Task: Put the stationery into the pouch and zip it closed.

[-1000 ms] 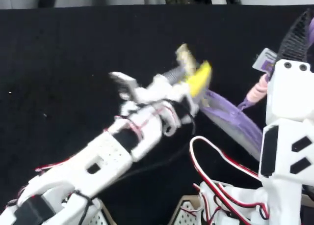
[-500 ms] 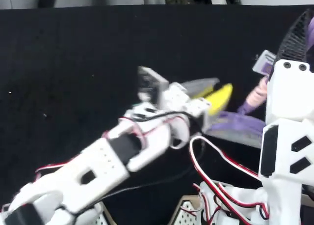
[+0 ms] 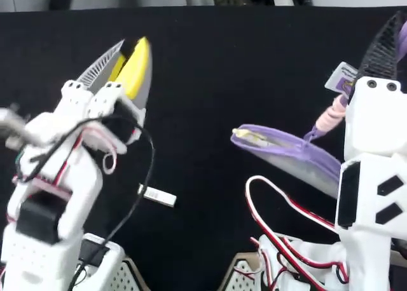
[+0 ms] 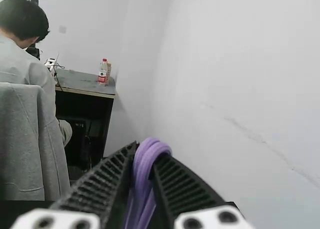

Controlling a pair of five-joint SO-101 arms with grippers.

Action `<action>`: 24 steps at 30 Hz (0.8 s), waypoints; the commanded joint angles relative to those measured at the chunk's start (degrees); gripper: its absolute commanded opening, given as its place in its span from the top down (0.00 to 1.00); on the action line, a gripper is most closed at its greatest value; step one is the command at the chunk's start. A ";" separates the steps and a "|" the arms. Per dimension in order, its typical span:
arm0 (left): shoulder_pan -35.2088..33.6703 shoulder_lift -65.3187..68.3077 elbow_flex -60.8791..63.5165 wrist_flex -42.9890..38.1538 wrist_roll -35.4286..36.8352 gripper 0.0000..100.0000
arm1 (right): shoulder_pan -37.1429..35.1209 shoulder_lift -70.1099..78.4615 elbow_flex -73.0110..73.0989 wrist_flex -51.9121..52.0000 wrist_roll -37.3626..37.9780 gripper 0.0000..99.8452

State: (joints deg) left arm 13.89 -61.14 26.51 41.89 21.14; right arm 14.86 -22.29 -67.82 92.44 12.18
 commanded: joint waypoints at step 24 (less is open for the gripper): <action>-1.71 25.67 13.49 13.98 -6.86 0.88 | 12.22 0.22 -1.27 -1.41 -3.43 0.99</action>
State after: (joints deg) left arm 11.52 -38.55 45.23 45.23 15.16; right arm 26.29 -22.37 -67.82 92.44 9.45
